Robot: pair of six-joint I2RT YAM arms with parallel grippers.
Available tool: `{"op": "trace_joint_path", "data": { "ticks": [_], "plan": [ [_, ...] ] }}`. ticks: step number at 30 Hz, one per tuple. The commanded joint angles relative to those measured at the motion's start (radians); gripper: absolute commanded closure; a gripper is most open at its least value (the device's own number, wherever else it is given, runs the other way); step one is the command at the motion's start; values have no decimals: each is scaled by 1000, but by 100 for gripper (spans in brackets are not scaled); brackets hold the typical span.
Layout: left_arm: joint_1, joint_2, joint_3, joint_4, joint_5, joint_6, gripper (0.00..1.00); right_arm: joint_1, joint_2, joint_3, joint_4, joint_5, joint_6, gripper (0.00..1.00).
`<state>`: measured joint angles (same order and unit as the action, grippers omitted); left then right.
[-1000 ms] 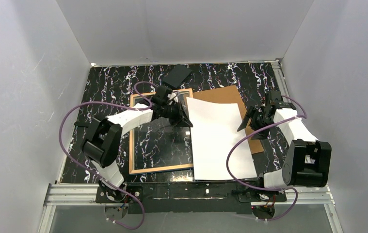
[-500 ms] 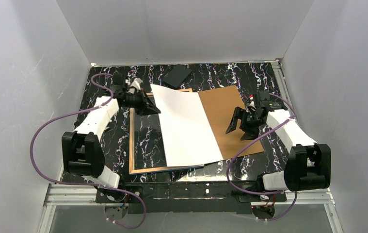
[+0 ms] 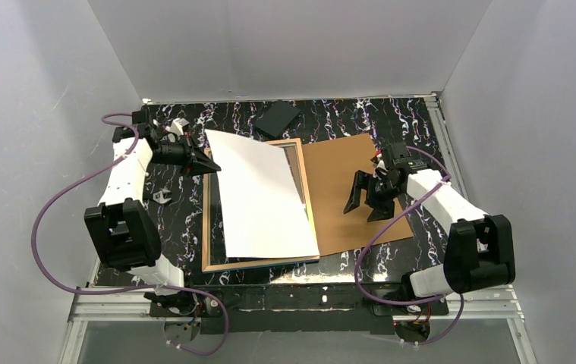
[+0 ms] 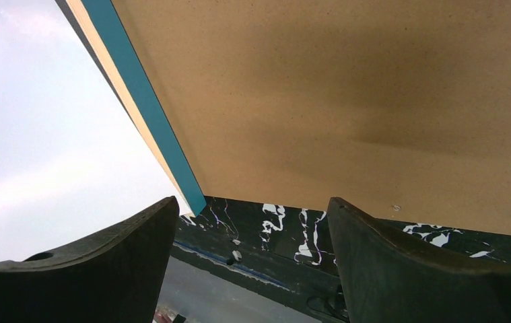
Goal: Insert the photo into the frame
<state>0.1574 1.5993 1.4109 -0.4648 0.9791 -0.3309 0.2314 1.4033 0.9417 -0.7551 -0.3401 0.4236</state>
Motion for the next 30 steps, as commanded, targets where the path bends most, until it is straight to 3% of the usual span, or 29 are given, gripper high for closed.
{"op": "trace_joint_path", "data": {
  "ticks": [1, 11, 24, 30],
  "plan": [
    [27, 1, 50, -191, 33, 99, 100, 22, 15, 27, 20, -12, 9, 11],
    [29, 147, 234, -365, 12, 218, 100, 41, 47, 31, 20, -13, 5, 11],
    [-16, 221, 224, -327, -25, 211, 100, 58, 66, 49, 14, -16, 0, 12],
    [-19, 209, 190, -212, -47, 128, 100, 66, 68, 51, 11, -14, 1, 12]
  ]
}}
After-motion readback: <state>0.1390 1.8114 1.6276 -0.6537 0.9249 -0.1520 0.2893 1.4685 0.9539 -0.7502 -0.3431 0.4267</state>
